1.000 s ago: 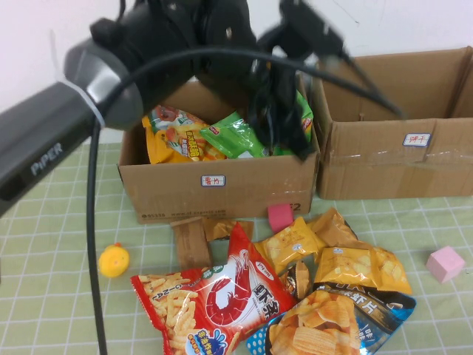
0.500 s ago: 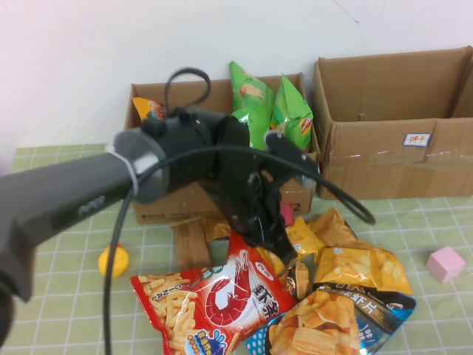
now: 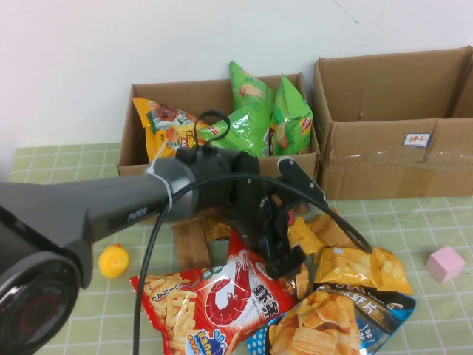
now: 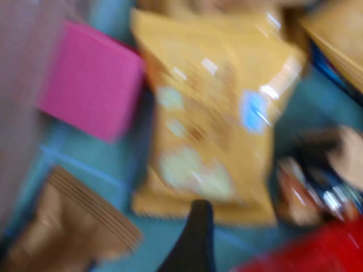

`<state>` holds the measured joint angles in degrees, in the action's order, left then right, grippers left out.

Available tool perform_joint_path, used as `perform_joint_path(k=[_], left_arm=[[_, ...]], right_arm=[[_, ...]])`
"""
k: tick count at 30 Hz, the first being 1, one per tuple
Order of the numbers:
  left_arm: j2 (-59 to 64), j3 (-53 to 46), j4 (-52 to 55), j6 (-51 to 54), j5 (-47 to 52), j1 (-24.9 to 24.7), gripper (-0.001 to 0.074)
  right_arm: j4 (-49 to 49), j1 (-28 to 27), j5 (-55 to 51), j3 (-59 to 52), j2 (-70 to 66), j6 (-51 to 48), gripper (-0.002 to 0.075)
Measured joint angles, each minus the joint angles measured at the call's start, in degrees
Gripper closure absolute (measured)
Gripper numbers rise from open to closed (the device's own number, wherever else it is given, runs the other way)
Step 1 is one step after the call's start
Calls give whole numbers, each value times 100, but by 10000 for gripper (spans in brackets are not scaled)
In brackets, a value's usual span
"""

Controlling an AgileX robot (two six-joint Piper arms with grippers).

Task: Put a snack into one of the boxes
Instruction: Pick up the biscuit

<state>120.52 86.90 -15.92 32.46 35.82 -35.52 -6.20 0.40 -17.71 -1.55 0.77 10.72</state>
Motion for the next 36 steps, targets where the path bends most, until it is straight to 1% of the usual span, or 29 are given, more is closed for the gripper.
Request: perform_joint_path(k=[2, 4, 8, 12, 21, 23, 24, 25, 26, 27, 29, 36], left_arm=[[76, 0, 0, -116, -342, 0, 70], [124, 0, -3, -170, -714, 0, 66], [219, 0, -165, -207, -1295, 0, 111], [507, 0, -385, -207, -1312, 0, 162], [907, 0, -423, -207, -1549, 0, 186], [918, 0, -423, -197, -1598, 0, 238], [927, 15, -423, -180, -1614, 0, 287], [927, 47, -423, -180, -1614, 0, 351], [931, 79, -423, -180, -1564, 10, 420], [931, 129, -423, -180, -1507, 10, 454], [931, 273, -423, -180, -1193, 10, 456], [673, 854, -423, -180, 663, -13, 456]], right_arm=[[0, 0, 0, 0, 0, 0, 728], [0, 0, 0, 0, 0, 0, 728], [-69, 0, 0, 0, 0, 0, 728], [-117, 0, 0, 0, 0, 0, 728], [-154, 0, 0, 0, 0, 0, 728], [-165, 0, 0, 0, 0, 0, 728], [-177, 0, 0, 0, 0, 0, 728], [-187, 0, 0, 0, 0, 0, 728], [-187, 0, 0, 0, 0, 0, 728], [-198, 0, 0, 0, 0, 0, 728], [-198, 0, 0, 0, 0, 0, 728], [-198, 0, 0, 0, 0, 0, 728]])
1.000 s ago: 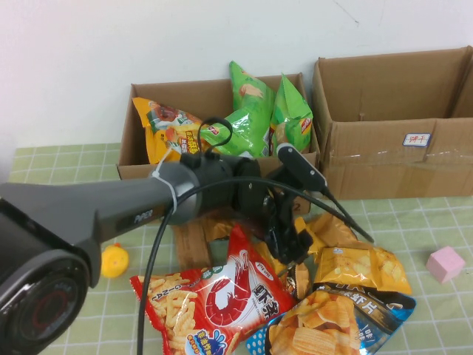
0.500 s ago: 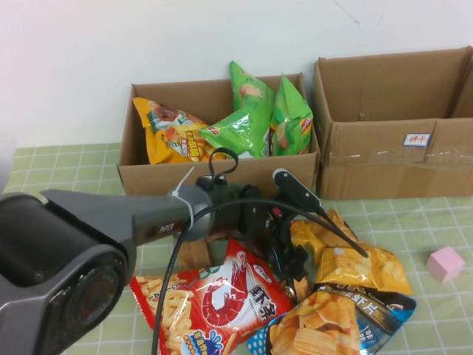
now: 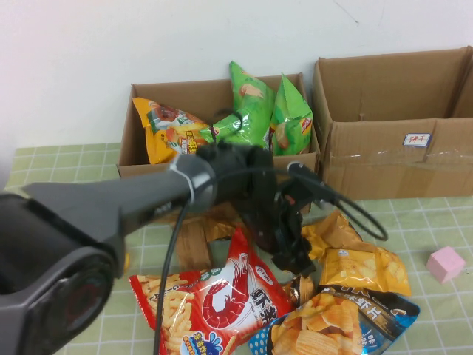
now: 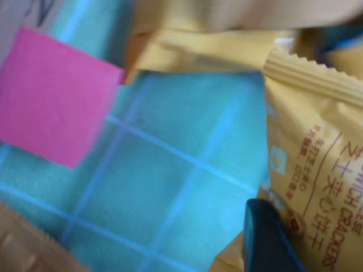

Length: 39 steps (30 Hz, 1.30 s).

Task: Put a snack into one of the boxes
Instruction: Pick up the biscuit, then place the biscuit in the biscuit box

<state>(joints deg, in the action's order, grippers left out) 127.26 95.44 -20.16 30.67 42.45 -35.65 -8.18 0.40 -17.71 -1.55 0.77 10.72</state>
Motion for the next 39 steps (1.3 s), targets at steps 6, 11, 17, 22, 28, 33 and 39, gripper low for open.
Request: perform_joint_path(k=[6, 11, 17, 22, 28, 33, 39], left_arm=[[-830, 106, 11, 320, 186, -197, 457], [-1403, 112, -130, 549, -1486, -423, 458], [-1327, 120, -396, 666, -3897, -513, 461], [-859, 587, -452, 674, -4420, -513, 462], [193, 2101, -452, 729, -4314, -515, 463], [1046, 3311, -442, 739, -3804, -380, 463], [1576, 3939, -451, 719, -3168, -99, 373]], right_arm=[[0, 0, 0, 0, 0, 0, 728], [0, 0, 0, 0, 0, 0, 728], [0, 0, 0, 0, 0, 0, 728], [0, 0, 0, 0, 0, 0, 728], [-203, 0, 0, 0, 0, 0, 728], [-343, 0, 0, 0, 0, 0, 728], [-361, 0, 0, 0, 0, 0, 728]])
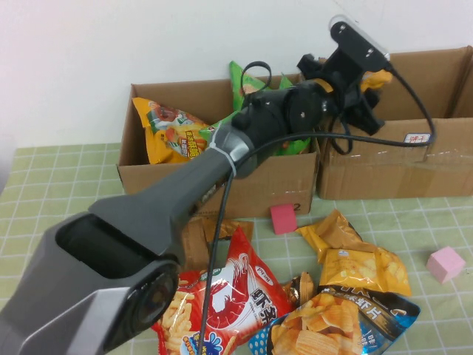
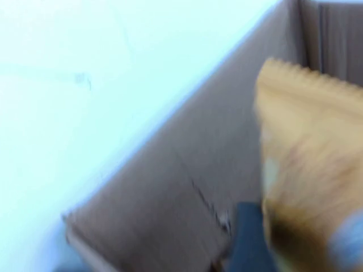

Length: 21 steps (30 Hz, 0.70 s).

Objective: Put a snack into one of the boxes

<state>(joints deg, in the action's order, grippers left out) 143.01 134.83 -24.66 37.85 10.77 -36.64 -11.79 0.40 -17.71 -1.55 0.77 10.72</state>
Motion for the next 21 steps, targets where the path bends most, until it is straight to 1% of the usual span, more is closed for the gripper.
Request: perform_joint_path(k=[2, 4, 6, 7, 9, 11, 12, 13, 15, 16, 18, 21], left_arm=[[0, 13, -14, -16, 242, 58, 278], [-11, 119, -14, -156, 633, 119, 206], [-97, 186, -14, -237, 984, 143, 204], [-183, 197, -2, -272, 1212, 156, 218], [-431, 210, 97, -301, 1646, 179, 286], [-727, 231, 324, -301, 2125, 202, 391], [-915, 236, 480, -301, 2502, 213, 449], [-1101, 249, 661, -301, 2858, 234, 546], [-1420, 277, 978, -309, 3571, 287, 647], [-1704, 291, 1178, -309, 4279, 345, 698], [-1899, 291, 1271, -286, 4994, 389, 719], [-2076, 270, 1344, -279, 5741, 404, 729]], right_arm=[[-11, 0, 0, 0, 0, 0, 728], [-11, 0, -12, 0, 0, 0, 728], [-20, 0, -12, 0, 0, 0, 728], [-20, 0, -12, 0, 0, 0, 728], [-24, 0, -12, 0, 0, 0, 728], [-24, 0, -12, 0, 0, 0, 728], [-33, 0, -12, 0, 0, 0, 728], [-45, 0, -12, 0, 0, 0, 728], [-98, 0, -12, 0, 0, 0, 728], [-120, 0, -12, 0, 0, 0, 728], [-133, 0, -22, 0, 0, 0, 728], [-155, 0, -22, 0, 0, 0, 728]])
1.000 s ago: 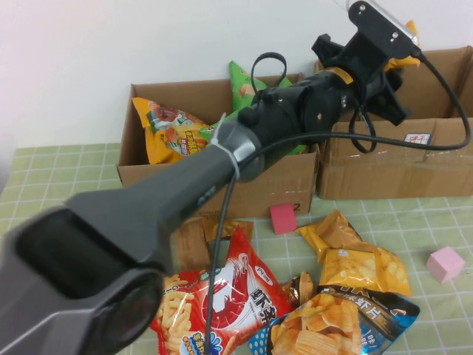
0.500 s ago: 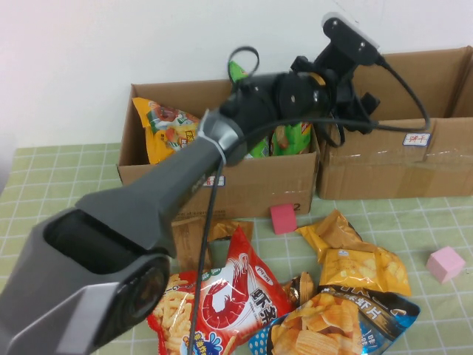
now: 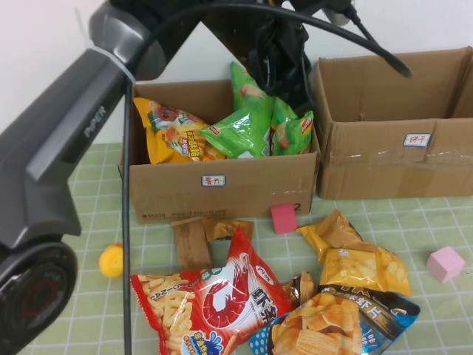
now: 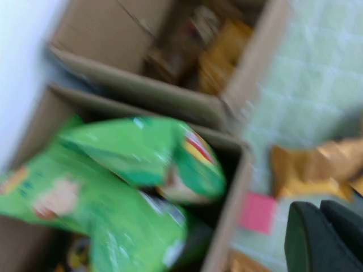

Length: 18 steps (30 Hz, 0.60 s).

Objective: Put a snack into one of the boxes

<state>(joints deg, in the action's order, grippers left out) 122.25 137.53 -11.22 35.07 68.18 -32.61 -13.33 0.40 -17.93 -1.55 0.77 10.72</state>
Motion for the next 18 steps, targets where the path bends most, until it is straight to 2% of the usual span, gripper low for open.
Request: perform_joint_path(k=[6, 11, 14, 18], left_arm=[[-540, -426, -214, 0, 308, 0, 735], [-1305, -1271, -272, 59, 133, 0, 735], [-1952, -2295, -413, 122, -181, 0, 735], [-3175, -4166, -1011, 285, -1040, 0, 735]], right_arm=[[-17, 0, 0, 0, 0, 0, 728], [-17, 0, 0, 0, 0, 0, 728], [-26, 0, 0, 0, 0, 0, 728], [-26, 0, 0, 0, 0, 0, 728]])
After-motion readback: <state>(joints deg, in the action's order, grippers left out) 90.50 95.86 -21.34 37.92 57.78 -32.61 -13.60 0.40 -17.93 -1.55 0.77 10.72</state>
